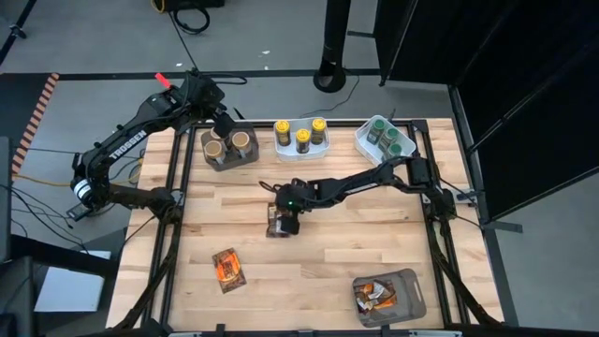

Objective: Sort spices by type
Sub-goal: Put the orange seasoning pack into the bottom black bin

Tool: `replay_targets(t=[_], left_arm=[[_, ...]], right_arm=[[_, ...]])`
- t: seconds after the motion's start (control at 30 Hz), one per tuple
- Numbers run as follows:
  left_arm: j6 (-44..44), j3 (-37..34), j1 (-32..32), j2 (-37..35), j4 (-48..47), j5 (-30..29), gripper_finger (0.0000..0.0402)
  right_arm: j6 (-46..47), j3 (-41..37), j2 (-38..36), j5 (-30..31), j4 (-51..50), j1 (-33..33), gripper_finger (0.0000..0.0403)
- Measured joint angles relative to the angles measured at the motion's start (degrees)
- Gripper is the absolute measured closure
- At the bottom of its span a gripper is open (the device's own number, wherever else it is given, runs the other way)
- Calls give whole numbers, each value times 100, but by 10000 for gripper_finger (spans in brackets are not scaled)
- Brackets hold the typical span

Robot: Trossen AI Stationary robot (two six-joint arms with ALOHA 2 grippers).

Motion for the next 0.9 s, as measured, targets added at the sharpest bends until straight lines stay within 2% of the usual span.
replay_targets(t=[0.13, 0.37, 0.63, 0.9], left_arm=[[-2, 0, 1, 1, -2, 0, 65], [-2, 0, 2, 2, -15, 0, 65], [-2, 0, 2, 2, -20, 0, 65], [-4, -2, 1, 2, -17, 0, 65]], right_arm=[[17, -7, 0, -33, -38, 49, 177], [420, 65, 0, -347, -70, 93, 371], [552, 688, -33, -843, -619, 175, 378], [495, 1324, -942, -1121, -2799, 721, 378]])
